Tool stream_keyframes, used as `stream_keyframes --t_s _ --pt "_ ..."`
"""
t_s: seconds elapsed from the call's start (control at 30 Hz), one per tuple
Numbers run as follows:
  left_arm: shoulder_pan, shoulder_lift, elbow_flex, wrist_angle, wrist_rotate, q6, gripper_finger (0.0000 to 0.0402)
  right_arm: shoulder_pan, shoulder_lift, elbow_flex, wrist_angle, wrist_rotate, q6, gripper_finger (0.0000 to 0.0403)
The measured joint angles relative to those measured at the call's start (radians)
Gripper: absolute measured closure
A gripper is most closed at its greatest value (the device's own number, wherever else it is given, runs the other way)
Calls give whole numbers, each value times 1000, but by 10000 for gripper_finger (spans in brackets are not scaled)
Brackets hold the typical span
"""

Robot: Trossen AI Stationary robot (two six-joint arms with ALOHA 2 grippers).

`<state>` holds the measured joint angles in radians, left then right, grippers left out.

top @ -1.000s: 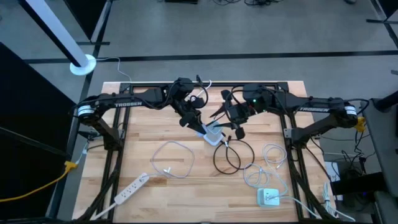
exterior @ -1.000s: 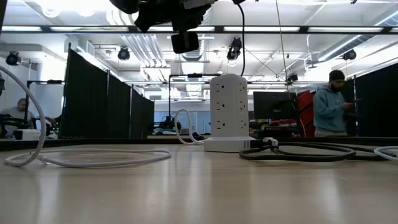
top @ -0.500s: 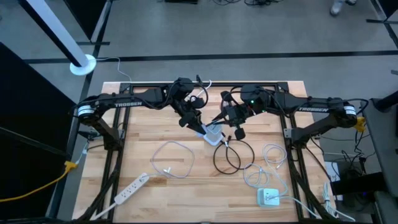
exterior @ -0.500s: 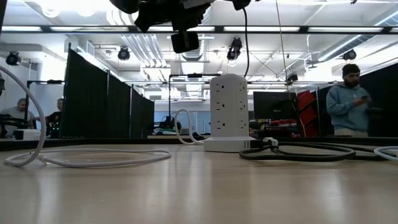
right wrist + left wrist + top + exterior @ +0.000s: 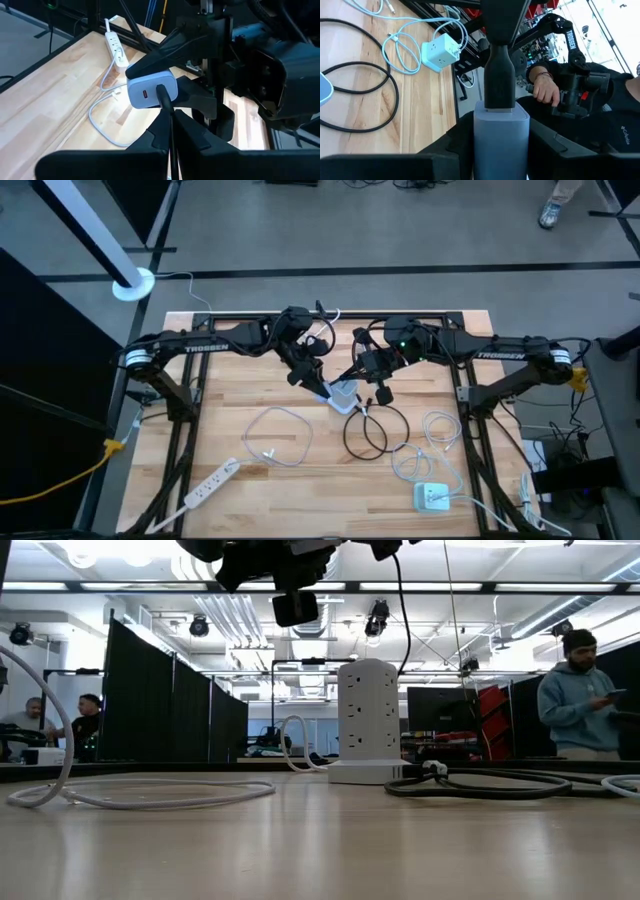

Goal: Plug in charger cables
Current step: Insert the top black charger cable into the purple charger adapter

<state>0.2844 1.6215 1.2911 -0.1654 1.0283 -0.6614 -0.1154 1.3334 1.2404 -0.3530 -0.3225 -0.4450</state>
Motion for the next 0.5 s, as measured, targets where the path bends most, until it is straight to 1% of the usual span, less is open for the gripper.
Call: stream_keyframes --t_s 0.23,0.37,0.5 --pt "0 0 0 5 -1 3 284 7 7 0 15 0 -1 402" --pt "-1 -1 0 13 1 5 284 7 11 0 49 -31 -10 402" --pt "-2 -2 0 10 1 3 284 7 17 0 53 -36 -6 402"
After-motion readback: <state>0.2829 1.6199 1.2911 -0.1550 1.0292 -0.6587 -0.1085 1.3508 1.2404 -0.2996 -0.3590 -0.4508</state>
